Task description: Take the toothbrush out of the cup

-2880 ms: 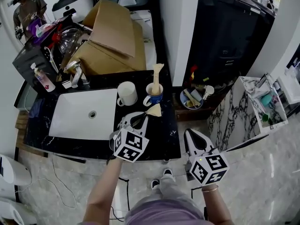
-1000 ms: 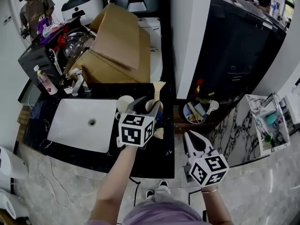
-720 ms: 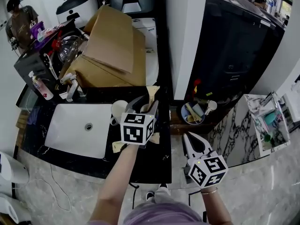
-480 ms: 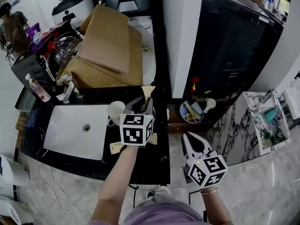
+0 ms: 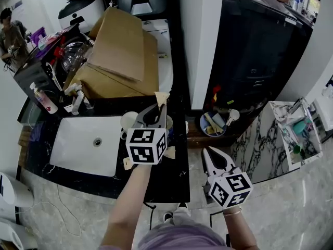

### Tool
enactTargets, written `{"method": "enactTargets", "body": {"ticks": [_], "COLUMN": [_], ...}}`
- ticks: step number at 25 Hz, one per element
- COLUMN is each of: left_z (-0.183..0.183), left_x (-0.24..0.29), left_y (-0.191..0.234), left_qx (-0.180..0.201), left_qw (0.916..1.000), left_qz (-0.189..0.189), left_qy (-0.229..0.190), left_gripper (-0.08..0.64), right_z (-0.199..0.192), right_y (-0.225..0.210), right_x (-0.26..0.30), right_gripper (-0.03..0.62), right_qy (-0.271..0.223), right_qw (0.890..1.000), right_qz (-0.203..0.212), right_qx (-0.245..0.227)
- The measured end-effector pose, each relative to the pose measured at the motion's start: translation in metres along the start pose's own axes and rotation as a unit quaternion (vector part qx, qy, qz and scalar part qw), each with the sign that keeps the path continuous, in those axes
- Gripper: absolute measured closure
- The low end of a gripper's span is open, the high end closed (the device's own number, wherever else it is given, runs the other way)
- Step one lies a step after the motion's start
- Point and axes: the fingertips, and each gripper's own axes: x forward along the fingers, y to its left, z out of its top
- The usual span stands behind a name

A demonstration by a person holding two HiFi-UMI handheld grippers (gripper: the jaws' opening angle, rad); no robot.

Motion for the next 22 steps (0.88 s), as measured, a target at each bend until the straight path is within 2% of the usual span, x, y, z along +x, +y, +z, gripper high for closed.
{"method": "enactTargets", "body": {"ticks": [4,9,14,17,22], "left_z": [0.026,0.06,0.09,0.099,0.094], "left_x": [-0.021,-0.056,-0.099,-0.128,-0.177], "left_y": [0.002,0.009,0.016,0.023,0.041], "left_qx": [-0.022,-0.049,-0.053,-0.047,-0.038], "left_qw": [0.9987,0.9929,0.9854,0.9831,0.9831], "left_qz": [-0.007,-0.016,-0.015,-0.006,0.016], "left_qy": [-0.044,-0.107,-0.161,-0.177,-0.179], "left_gripper": [0.532,0.534,0.534,0.534,0.534], "right_z": [0.002,0.003,0.005,0.005,0.0], "right_y": [0.009,0.026,0.041,0.052,0.078], "right_x": [-0.006,-0.012,-0.021,-0.025,-0.03], "right_gripper": [0.591,0.589,0.59,0.591,0.589], "right_qy": [-0.004,-0.009,-0.014,-0.016,-0.015], "right_qw": [1.0,1.0,1.0,0.999,0.999], "right_qz": [0.002,0.009,0.016,0.022,0.039], "right_qx": [-0.004,-0.011,-0.015,-0.018,-0.019]}}
